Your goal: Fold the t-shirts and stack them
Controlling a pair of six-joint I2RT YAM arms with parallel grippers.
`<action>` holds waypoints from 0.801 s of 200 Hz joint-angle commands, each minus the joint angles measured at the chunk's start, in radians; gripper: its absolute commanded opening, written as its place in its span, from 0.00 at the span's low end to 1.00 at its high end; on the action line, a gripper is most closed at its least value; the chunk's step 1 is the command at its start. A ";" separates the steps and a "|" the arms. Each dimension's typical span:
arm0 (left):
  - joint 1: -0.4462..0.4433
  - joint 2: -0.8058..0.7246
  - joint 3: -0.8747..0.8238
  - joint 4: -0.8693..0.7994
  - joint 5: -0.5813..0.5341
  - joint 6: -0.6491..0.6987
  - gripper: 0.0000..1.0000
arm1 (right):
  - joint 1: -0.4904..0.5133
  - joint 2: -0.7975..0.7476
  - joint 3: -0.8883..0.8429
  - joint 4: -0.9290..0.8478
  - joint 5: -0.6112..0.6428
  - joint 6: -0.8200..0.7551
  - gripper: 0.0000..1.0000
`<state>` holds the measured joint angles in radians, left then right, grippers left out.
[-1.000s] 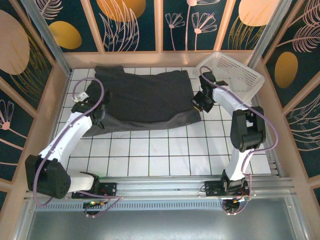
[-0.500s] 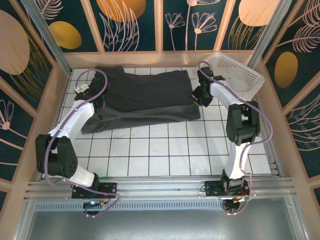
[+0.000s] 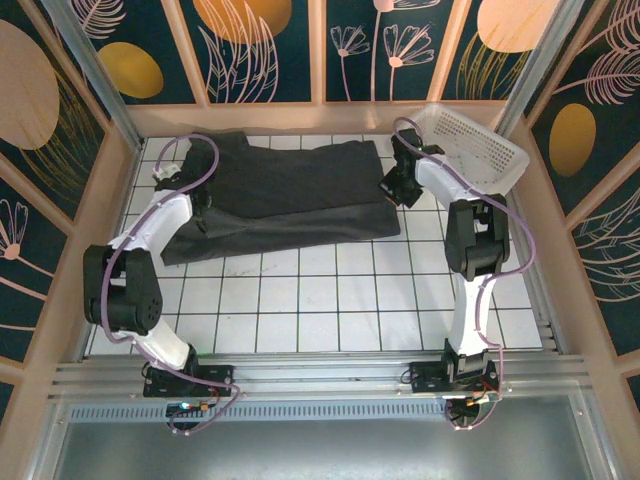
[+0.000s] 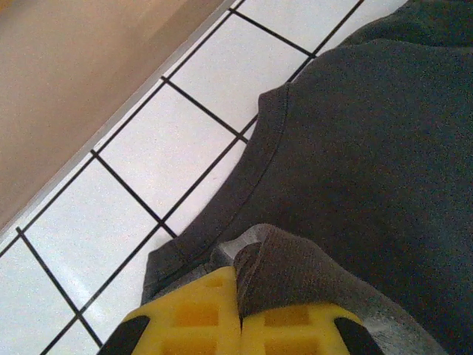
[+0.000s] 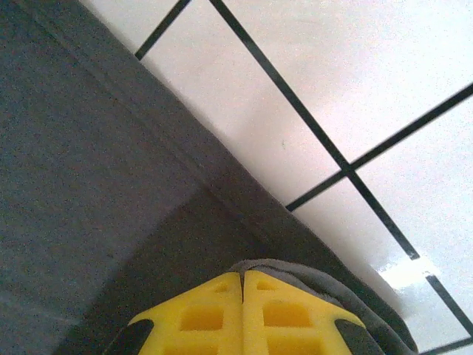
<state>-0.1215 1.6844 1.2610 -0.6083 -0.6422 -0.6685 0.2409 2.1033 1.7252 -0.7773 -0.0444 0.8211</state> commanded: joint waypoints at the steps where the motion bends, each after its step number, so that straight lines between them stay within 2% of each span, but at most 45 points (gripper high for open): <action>1: 0.017 0.023 0.039 0.025 -0.042 0.022 0.00 | -0.007 0.037 0.066 -0.038 0.026 -0.007 0.00; 36: 0.041 0.095 0.058 0.030 -0.047 0.020 0.00 | -0.012 0.074 0.097 -0.038 0.024 -0.013 0.00; 70: 0.071 0.139 0.069 0.086 0.011 0.058 0.00 | -0.017 0.098 0.133 -0.031 0.023 -0.045 0.00; 75: 0.077 0.145 0.077 0.090 0.029 0.068 0.06 | -0.017 0.094 0.133 -0.024 0.024 -0.053 0.00; 82: 0.085 0.160 0.098 0.080 0.048 0.070 0.18 | -0.016 0.085 0.130 -0.014 0.029 -0.065 0.09; 91: 0.094 0.170 0.123 0.062 0.058 0.068 0.52 | -0.016 0.066 0.122 0.002 0.032 -0.088 0.23; 94: 0.096 0.174 0.130 0.055 0.059 0.066 0.61 | -0.016 0.059 0.117 0.006 0.034 -0.096 0.26; 97: 0.098 0.175 0.136 0.046 0.061 0.064 0.66 | -0.016 0.052 0.113 0.009 0.038 -0.103 0.30; 104: 0.102 0.175 0.147 0.025 0.066 0.055 0.70 | -0.017 0.032 0.099 0.014 0.048 -0.121 0.37; 115: 0.103 0.160 0.148 0.000 0.081 0.040 0.72 | -0.017 -0.006 0.063 0.026 0.056 -0.147 0.44; 132: 0.105 0.111 0.114 -0.035 0.130 0.007 0.72 | -0.014 -0.088 -0.042 0.070 0.057 -0.184 0.47; 148: 0.105 0.039 0.037 -0.046 0.204 -0.025 0.66 | -0.012 -0.184 -0.188 0.142 0.040 -0.205 0.47; 160: 0.112 -0.013 -0.028 -0.050 0.266 -0.045 0.60 | -0.009 -0.241 -0.294 0.202 0.011 -0.217 0.41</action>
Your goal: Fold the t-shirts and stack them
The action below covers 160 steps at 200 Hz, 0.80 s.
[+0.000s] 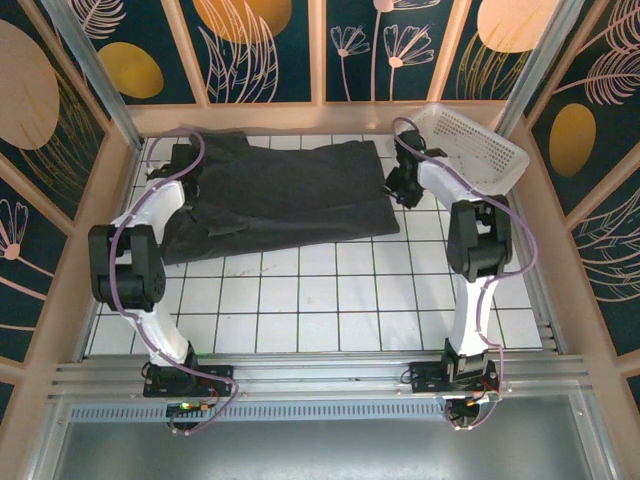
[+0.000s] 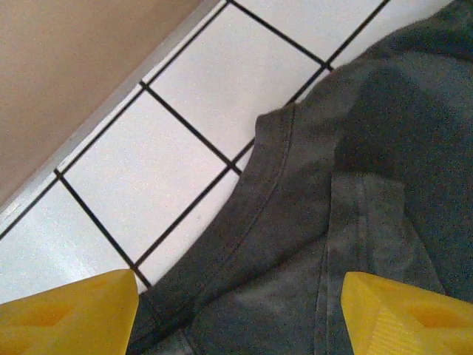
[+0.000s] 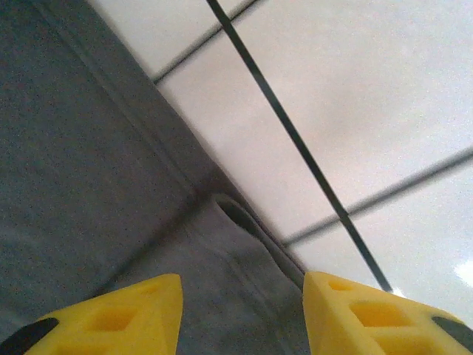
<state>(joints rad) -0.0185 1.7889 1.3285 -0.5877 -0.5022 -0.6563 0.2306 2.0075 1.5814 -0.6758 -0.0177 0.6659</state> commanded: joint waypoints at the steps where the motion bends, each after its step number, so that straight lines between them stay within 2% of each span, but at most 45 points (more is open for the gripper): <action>1: 0.011 -0.120 -0.101 -0.070 0.132 -0.059 0.60 | 0.001 -0.150 -0.159 0.106 -0.019 -0.063 0.41; 30: 0.092 -0.143 -0.217 -0.022 0.309 -0.080 0.41 | 0.035 -0.167 -0.269 0.193 -0.080 -0.119 0.21; 48: 0.143 -0.099 -0.232 0.017 0.410 -0.098 0.36 | 0.057 -0.122 -0.259 0.203 -0.090 -0.149 0.19; 61: 0.157 -0.048 -0.228 0.047 0.439 -0.111 0.36 | 0.064 -0.077 -0.234 0.200 -0.094 -0.159 0.18; 93: 0.169 0.051 -0.203 0.085 0.433 -0.144 0.35 | 0.063 0.037 -0.156 0.145 -0.054 -0.182 0.17; 116: 0.175 0.052 -0.251 0.066 0.384 -0.167 0.35 | 0.060 0.103 -0.125 0.042 -0.018 -0.171 0.16; 160: 0.235 -0.084 -0.460 0.069 0.390 -0.225 0.34 | 0.058 -0.019 -0.343 -0.022 0.012 -0.098 0.16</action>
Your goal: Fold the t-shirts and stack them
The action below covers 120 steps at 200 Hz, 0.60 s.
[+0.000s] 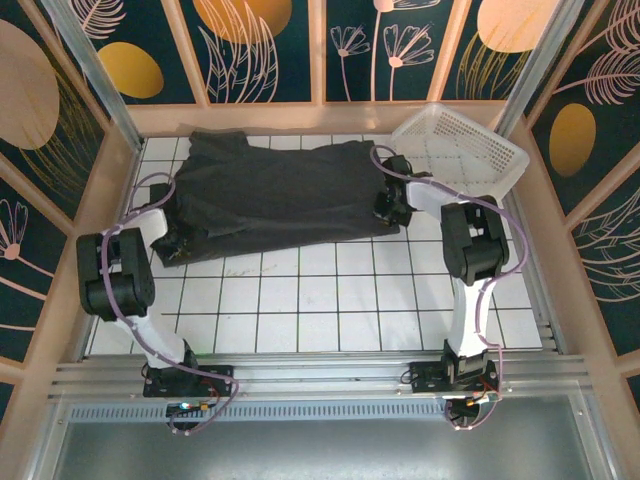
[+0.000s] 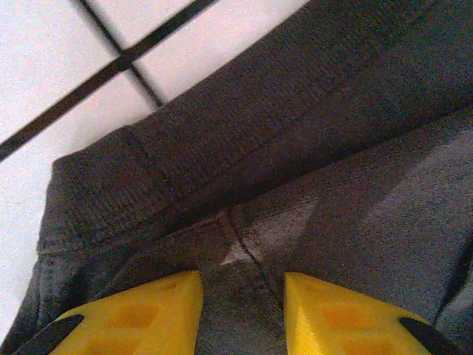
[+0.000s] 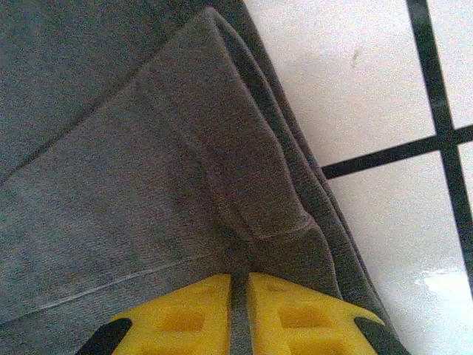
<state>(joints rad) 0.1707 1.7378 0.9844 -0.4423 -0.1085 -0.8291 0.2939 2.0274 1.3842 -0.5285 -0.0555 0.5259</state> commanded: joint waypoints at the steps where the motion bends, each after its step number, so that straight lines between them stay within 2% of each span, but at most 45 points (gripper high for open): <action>1: 0.046 -0.042 -0.120 -0.076 -0.003 -0.054 0.34 | -0.006 -0.043 -0.151 -0.170 0.049 0.043 0.16; 38: 0.071 -0.179 -0.237 -0.127 -0.026 -0.122 0.34 | -0.005 -0.223 -0.365 -0.222 0.026 0.099 0.18; 65: 0.074 -0.272 -0.279 -0.098 -0.046 -0.162 0.36 | -0.005 -0.328 -0.438 -0.189 -0.019 0.092 0.21; 89: 0.064 -0.289 -0.205 -0.071 -0.002 -0.168 0.45 | 0.008 -0.379 -0.381 -0.098 -0.075 0.052 0.26; 108: 0.009 -0.298 -0.093 -0.125 -0.020 -0.174 0.52 | 0.034 -0.367 -0.272 -0.080 -0.067 0.005 0.29; 120: -0.028 -0.289 -0.046 -0.171 0.019 -0.200 0.57 | 0.049 -0.345 -0.214 -0.057 -0.077 -0.015 0.33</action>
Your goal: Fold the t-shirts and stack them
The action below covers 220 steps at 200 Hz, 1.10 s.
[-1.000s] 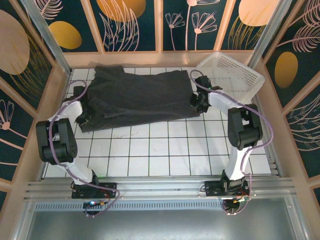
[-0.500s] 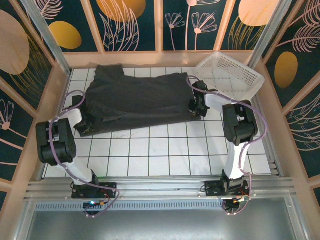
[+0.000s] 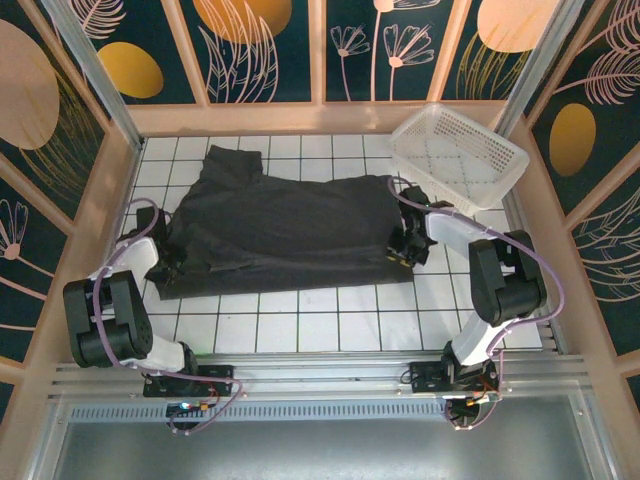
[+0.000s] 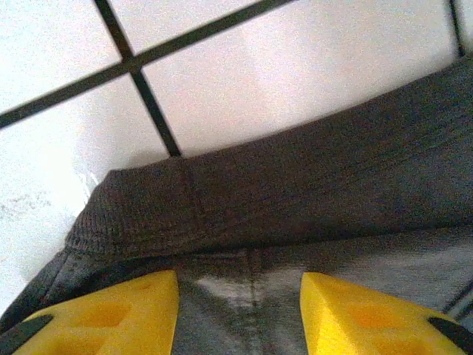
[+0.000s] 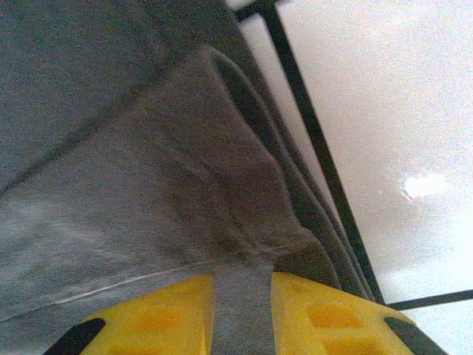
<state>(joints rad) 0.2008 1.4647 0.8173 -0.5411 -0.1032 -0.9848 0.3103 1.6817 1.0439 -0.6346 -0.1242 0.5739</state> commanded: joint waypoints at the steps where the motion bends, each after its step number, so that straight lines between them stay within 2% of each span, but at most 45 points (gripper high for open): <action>1: -0.061 -0.015 0.122 -0.075 0.016 -0.048 0.58 | 0.035 0.002 0.130 0.050 -0.011 -0.065 0.33; 22: -0.121 -0.030 0.079 -0.091 0.156 -0.148 0.62 | 0.055 0.051 0.201 0.114 -0.135 -0.101 0.41; 43: -0.164 -0.101 -0.002 -0.073 0.199 -0.275 0.63 | 0.086 0.086 0.255 0.206 -0.348 -0.135 0.48; 66: -0.170 -0.123 -0.065 -0.011 0.262 -0.362 0.63 | 0.134 0.098 0.278 0.319 -0.531 -0.127 0.56; 123: -0.185 -0.056 -0.091 0.072 0.308 -0.421 0.61 | 0.169 0.129 0.307 0.306 -0.525 -0.124 0.57; 167: -0.190 -0.018 -0.074 0.109 0.319 -0.420 0.42 | 0.157 0.116 0.281 0.282 -0.482 -0.123 0.54; 176: -0.190 -0.008 -0.066 0.110 0.316 -0.412 0.32 | 0.152 0.118 0.273 0.278 -0.480 -0.116 0.52; 194: -0.193 0.002 -0.037 0.112 0.297 -0.398 0.04 | 0.142 0.113 0.260 0.279 -0.472 -0.106 0.50; 199: -0.194 0.008 -0.025 0.113 0.297 -0.392 0.00 | 0.140 0.112 0.258 0.279 -0.468 -0.106 0.50; 220: -0.215 0.068 0.072 0.090 0.288 -0.319 0.00 | 0.132 0.108 0.258 0.274 -0.464 -0.106 0.50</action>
<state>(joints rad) 0.0086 1.4799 0.7803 -0.4461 0.1986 -1.3766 0.4545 1.8011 1.3121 -0.3473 -0.6041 0.4702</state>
